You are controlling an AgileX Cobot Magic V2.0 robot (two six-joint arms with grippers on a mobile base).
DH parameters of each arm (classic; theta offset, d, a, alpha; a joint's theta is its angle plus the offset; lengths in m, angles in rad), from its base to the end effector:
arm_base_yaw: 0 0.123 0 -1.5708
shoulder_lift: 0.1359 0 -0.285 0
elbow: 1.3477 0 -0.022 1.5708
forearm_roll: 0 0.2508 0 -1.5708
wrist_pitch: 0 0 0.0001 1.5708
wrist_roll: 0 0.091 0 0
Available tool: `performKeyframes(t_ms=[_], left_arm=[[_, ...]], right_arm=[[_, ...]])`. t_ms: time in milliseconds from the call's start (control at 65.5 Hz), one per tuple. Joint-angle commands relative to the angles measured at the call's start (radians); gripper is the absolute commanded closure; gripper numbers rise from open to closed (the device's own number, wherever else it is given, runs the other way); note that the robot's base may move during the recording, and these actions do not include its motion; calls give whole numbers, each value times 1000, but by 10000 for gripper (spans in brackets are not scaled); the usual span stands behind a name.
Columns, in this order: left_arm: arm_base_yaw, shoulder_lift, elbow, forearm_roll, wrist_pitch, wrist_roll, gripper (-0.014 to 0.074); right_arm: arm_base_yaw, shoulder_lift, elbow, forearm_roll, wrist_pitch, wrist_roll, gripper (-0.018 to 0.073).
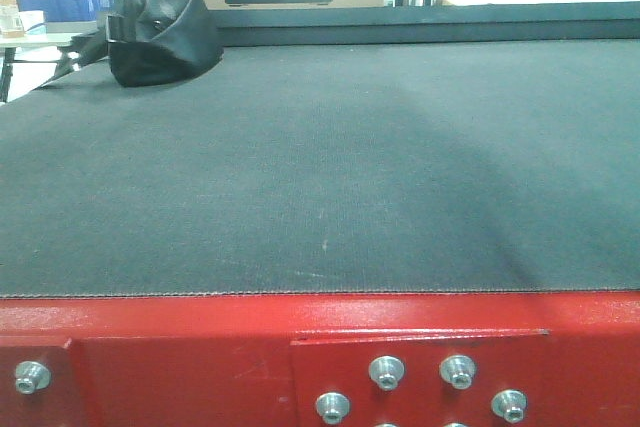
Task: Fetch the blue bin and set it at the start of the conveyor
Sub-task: 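Lower the held bin with both grippers onto the conveyor belt, then open both grippers and lift them off the bin rims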
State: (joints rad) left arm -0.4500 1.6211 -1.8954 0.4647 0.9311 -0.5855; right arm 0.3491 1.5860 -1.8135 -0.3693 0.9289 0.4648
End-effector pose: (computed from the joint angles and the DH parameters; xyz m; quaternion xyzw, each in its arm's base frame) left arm 0.3325 -0.1242 0.4704 -0.0259 0.8539 -0.0330 0.5187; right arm 0.3354 0.0941 0.4555 0.0206 0.8730 0.0127 0.4872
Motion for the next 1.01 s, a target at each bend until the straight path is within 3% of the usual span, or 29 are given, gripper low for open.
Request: performKeyframes(t_ms=[0,214,397,549,794,855,931,992], left_arm=[[-3,28,27,-6,-54,-2,707],[-3,97,172,-8,-198,-60,707],[-3,142,305,-10,-327,-80,707],[-3,202,312,-10,-332,-80,707],[-3,260,312,-8,-332,-80,707],[-3,260,312,-6,-330,-80,707],[-3,260,312,3,-330,-80,692],[-3,260,312,11,-328,-80,624]], right_arm=[[-3,23,43,-11,-99,8,726],[-16,84,213,-11,-288,41,726],[-16,161,279,-11,-366,96,726],[-16,232,279,-11,-428,111,726],[-27,299,279,-11,-399,113,721],[-27,313,279,-11,-364,113,666],[-27,325,279,-11,-334,113,535],[-27,326,279,-11,-321,113,396]])
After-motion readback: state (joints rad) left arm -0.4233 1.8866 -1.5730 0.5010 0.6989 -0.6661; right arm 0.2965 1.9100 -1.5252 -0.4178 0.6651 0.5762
